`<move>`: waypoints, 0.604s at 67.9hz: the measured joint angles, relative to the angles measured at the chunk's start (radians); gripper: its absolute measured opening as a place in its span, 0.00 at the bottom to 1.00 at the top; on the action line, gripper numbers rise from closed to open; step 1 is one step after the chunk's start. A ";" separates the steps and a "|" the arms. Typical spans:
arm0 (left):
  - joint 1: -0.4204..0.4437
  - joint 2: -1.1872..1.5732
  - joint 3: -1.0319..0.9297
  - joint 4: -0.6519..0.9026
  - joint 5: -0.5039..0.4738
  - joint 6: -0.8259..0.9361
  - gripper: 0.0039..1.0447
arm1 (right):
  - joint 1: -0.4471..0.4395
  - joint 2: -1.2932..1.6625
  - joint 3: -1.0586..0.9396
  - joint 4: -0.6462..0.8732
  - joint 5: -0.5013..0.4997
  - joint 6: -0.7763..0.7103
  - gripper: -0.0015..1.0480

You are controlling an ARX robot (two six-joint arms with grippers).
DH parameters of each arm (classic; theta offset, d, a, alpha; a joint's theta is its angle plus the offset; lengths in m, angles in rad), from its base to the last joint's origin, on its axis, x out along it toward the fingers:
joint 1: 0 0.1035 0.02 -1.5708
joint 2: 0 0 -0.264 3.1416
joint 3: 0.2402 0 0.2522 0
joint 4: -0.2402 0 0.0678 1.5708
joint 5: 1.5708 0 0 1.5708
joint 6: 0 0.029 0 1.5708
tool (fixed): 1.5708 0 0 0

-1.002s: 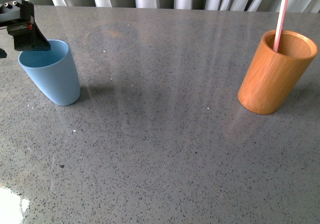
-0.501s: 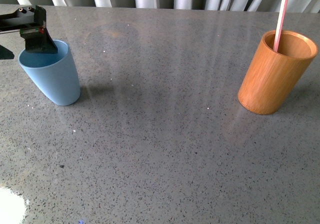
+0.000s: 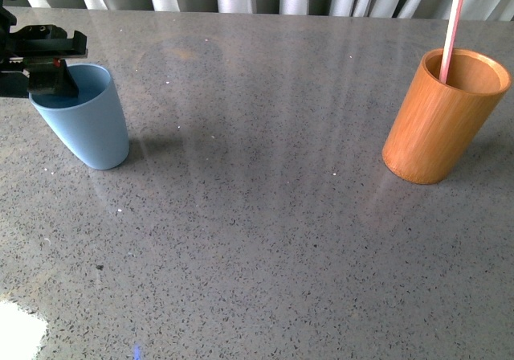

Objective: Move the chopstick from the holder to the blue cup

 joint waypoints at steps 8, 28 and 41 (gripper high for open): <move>-0.009 0.000 0.000 -0.013 -0.007 0.009 0.15 | 0.000 0.000 0.000 0.000 0.000 0.000 0.91; -0.034 -0.009 0.002 -0.054 -0.015 0.021 0.02 | 0.000 0.000 0.000 0.000 0.000 0.000 0.91; -0.080 -0.029 0.027 -0.100 0.013 -0.016 0.02 | 0.000 0.000 0.000 0.000 0.000 0.000 0.91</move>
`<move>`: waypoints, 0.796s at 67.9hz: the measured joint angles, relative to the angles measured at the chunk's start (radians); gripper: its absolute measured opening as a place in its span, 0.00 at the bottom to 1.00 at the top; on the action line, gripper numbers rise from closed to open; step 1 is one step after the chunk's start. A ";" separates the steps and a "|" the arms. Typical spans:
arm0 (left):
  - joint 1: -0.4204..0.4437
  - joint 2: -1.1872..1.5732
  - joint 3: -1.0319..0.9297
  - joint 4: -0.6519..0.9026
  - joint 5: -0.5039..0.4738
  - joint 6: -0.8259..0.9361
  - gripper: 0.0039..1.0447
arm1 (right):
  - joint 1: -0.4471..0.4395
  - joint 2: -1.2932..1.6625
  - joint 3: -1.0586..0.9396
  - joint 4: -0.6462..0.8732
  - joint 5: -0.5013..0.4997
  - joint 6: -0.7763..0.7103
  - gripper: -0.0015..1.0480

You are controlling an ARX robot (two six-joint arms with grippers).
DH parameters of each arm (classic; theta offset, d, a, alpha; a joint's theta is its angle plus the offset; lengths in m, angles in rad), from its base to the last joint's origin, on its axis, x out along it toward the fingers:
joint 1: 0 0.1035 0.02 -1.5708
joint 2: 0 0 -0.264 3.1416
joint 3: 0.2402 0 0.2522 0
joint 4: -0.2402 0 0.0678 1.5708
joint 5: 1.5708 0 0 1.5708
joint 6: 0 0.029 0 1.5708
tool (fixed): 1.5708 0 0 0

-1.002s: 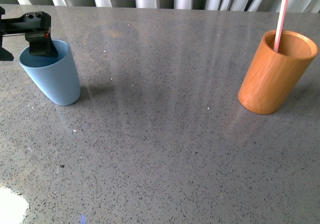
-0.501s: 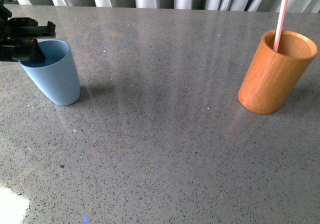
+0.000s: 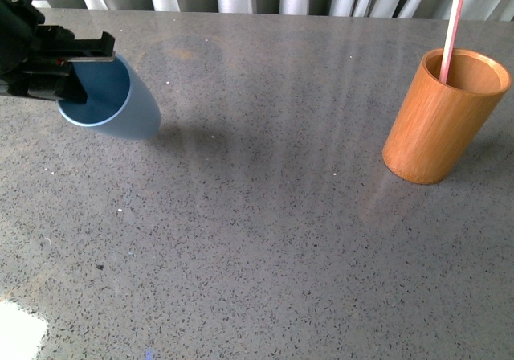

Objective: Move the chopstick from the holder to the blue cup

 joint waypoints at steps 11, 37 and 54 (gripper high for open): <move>-0.055 0.000 0.052 -0.044 0.037 -0.043 0.02 | 0.000 0.000 0.000 0.000 0.000 0.000 0.91; -0.188 0.082 0.219 -0.236 0.058 -0.112 0.02 | 0.000 0.000 0.000 0.000 0.000 0.000 0.91; -0.225 0.155 0.309 -0.322 0.039 -0.136 0.02 | 0.000 0.000 0.000 0.000 0.000 0.000 0.91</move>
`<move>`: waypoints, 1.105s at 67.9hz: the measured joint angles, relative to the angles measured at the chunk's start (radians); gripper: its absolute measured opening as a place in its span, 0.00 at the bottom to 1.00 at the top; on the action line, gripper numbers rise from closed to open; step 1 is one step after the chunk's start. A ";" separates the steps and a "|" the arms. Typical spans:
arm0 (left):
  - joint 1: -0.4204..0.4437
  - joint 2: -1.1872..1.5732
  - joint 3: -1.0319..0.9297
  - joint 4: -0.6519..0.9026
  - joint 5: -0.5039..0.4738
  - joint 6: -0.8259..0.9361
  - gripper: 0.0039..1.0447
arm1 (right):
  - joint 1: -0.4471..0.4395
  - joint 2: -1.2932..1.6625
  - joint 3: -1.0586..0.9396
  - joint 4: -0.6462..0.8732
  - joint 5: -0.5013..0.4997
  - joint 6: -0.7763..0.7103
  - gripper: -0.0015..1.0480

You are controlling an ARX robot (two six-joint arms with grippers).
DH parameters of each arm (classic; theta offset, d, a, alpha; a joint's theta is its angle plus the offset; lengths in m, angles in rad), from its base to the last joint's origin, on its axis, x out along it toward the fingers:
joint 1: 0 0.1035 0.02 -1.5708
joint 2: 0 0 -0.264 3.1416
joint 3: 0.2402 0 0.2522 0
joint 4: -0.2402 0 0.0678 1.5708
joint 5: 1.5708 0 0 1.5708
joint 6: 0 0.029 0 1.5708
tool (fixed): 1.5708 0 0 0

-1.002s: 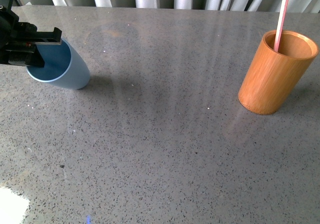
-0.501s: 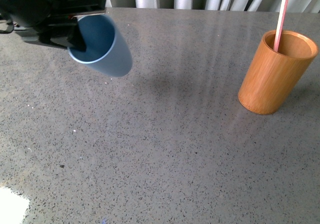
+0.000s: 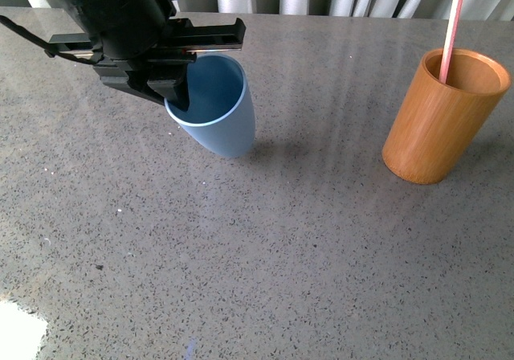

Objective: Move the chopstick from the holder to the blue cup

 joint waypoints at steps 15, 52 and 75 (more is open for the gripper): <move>-0.012 0.063 0.098 -0.057 0.002 -0.027 0.02 | 0.000 0.000 0.000 0.000 0.000 0.000 0.91; -0.014 0.129 0.159 -0.084 -0.005 -0.042 0.02 | 0.000 0.000 0.000 0.000 0.000 0.000 0.91; -0.020 0.128 0.175 -0.082 -0.008 -0.051 0.42 | 0.000 0.000 0.000 0.000 0.000 0.000 0.91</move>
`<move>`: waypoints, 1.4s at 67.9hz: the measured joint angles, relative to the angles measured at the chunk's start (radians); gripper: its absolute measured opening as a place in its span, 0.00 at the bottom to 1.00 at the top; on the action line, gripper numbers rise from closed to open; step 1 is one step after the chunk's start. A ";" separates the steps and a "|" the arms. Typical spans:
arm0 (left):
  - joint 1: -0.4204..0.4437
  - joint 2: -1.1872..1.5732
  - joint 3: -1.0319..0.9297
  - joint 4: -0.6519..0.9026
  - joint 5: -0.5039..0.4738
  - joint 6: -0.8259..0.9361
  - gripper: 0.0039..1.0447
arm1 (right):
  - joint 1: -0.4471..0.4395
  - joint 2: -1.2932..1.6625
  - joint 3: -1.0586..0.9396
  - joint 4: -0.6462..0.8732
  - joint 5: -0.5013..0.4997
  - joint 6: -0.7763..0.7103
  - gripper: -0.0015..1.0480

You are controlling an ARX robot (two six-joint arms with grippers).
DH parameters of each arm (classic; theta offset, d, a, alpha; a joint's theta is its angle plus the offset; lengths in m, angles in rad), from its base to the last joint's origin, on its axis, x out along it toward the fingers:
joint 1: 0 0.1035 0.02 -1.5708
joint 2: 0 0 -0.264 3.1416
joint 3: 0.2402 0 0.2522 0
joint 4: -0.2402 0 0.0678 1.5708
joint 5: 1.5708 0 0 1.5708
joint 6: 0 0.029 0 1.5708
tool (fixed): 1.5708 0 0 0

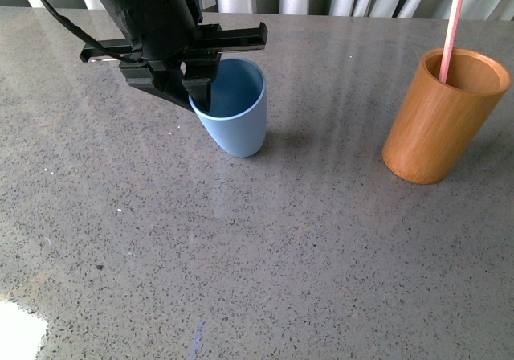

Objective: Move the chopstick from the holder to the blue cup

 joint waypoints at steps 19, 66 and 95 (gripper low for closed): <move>0.002 -0.014 0.025 -0.004 -0.008 0.002 0.93 | 0.000 0.000 0.000 0.000 0.000 0.000 0.91; 0.116 -0.271 -0.086 0.216 0.124 -0.052 0.92 | 0.000 0.000 0.000 0.000 0.000 0.000 0.91; 0.247 -0.859 -0.998 1.389 -0.273 0.187 0.39 | 0.000 0.000 0.000 0.000 0.000 0.000 0.91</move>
